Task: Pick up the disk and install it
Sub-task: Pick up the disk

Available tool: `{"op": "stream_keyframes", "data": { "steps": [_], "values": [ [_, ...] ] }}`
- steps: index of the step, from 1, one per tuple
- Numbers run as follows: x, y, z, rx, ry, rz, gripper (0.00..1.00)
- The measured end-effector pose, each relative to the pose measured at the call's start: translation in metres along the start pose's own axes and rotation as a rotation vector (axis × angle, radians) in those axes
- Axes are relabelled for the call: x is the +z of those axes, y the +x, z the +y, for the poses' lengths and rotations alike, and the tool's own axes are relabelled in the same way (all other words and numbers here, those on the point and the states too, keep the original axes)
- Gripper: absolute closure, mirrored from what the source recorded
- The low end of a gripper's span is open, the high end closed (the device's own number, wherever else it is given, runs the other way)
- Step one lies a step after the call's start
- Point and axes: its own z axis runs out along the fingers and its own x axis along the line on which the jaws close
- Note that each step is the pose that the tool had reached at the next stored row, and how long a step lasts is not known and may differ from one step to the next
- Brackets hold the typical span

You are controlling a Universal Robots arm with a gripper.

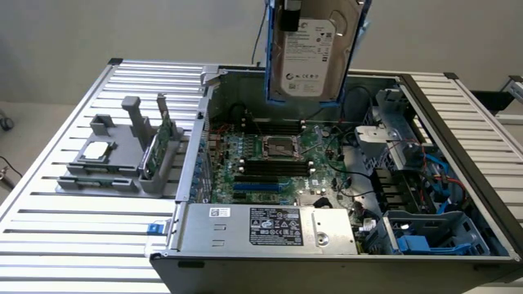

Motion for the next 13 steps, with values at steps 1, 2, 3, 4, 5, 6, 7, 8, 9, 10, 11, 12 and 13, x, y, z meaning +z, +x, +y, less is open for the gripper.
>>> {"op": "stream_keyframes", "data": {
  "steps": [1,2,3,4,5,6,7,8,9,10,11,12,13],
  "values": [
    [0.0001,0.003,-0.0025,0.0,0.0001,-0.0002,0.67],
    [0.0002,0.005,-0.0051,0.0,0.0001,-0.0003,0.67],
    [0.0003,0.007,-0.0074,0.0,0.0001,-0.001,0.67],
    [0.0004,0.009,-0.0096,0.0,0.0,-0.0021,0.67],
    [0.0005,0.011,-0.0119,0.0,0.0,-0.0034,0.67],
    [0.0006,0.013,-0.0145,0.0,0.0,-0.0045,0.67],
    [0.0007,0.015,-0.0172,0.0,0.0001,-0.0057,0.67],
    [0.0008,0.017,-0.0198,0.0,0.0,-0.0073,0.67],
    [0.0009,0.018,-0.0225,0.0,0.0,-0.0094,0.67],
    [0.0009,0.02,-0.0251,0.0,0.0,-0.0115,0.67],
    [0.001,0.022,-0.028,0.0,0.0,-0.014,0.67],
    [0.0011,0.023,-0.0304,0.0,0.0,-0.0162,0.67],
    [0.0012,0.025,-0.0325,0.0,0.0,-0.0182,0.67]
  ]
}}
